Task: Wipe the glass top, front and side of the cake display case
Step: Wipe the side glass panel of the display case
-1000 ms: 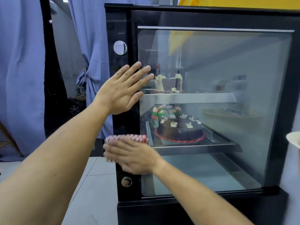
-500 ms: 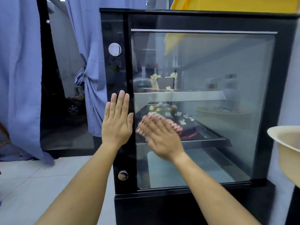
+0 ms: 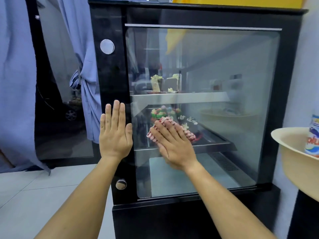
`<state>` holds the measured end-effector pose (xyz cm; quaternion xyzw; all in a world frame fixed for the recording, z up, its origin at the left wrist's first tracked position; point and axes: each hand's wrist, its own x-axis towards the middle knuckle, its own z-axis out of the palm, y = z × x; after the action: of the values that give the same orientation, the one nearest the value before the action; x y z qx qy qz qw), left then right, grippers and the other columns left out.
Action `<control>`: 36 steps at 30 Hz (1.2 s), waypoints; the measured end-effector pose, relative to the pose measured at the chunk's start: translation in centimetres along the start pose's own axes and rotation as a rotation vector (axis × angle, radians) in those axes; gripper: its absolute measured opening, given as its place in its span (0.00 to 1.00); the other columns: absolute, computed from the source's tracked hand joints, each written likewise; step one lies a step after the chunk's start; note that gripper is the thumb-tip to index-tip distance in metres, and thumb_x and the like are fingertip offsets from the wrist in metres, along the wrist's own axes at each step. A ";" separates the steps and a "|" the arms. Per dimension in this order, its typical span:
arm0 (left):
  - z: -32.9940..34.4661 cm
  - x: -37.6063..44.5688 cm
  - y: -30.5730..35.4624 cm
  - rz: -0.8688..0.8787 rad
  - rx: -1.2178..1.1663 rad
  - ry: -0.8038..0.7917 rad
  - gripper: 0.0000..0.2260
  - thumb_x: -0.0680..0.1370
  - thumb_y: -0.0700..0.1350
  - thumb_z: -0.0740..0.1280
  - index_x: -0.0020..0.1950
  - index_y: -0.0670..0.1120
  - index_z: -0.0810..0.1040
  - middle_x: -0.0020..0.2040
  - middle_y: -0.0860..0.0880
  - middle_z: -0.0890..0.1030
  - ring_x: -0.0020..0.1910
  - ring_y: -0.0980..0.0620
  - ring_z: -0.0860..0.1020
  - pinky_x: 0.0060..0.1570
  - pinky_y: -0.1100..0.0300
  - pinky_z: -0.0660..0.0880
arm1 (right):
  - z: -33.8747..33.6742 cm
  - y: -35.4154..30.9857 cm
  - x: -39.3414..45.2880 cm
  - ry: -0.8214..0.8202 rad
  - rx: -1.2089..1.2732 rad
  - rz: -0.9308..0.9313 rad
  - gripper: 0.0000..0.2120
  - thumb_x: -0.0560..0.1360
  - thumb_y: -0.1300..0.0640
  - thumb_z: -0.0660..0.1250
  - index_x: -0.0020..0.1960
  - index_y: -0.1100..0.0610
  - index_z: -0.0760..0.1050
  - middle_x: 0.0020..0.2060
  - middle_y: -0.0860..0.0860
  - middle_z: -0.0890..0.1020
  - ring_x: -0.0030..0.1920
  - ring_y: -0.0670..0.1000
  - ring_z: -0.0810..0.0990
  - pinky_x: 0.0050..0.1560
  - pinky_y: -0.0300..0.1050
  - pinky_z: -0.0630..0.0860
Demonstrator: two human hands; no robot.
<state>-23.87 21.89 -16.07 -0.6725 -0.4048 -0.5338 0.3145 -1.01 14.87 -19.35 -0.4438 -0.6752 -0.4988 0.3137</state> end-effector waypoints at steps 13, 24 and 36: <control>0.2 -0.1 -0.1 0.005 0.024 0.012 0.29 0.86 0.50 0.49 0.86 0.43 0.51 0.86 0.45 0.50 0.85 0.44 0.45 0.83 0.46 0.43 | 1.3 -3.7 -5.3 -0.073 0.130 0.250 0.33 0.81 0.52 0.55 0.85 0.52 0.52 0.84 0.52 0.52 0.84 0.56 0.50 0.82 0.58 0.47; 0.2 0.0 -0.4 0.006 0.017 0.026 0.29 0.86 0.50 0.51 0.86 0.44 0.51 0.86 0.44 0.52 0.85 0.44 0.46 0.83 0.46 0.45 | 1.0 1.7 -8.8 0.116 0.028 0.857 0.35 0.80 0.50 0.52 0.85 0.57 0.47 0.84 0.56 0.48 0.84 0.62 0.47 0.80 0.68 0.49; 0.3 -0.3 0.0 0.001 0.019 0.031 0.29 0.86 0.50 0.51 0.86 0.43 0.51 0.86 0.44 0.52 0.85 0.45 0.45 0.83 0.46 0.44 | -0.7 8.4 -6.0 0.332 0.081 1.239 0.28 0.86 0.50 0.46 0.84 0.56 0.48 0.83 0.58 0.53 0.83 0.64 0.49 0.81 0.66 0.50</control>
<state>-23.82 22.07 -16.38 -0.6615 -0.4044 -0.5401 0.3273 9.12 13.42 -21.03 -0.6562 -0.2545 -0.2612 0.6606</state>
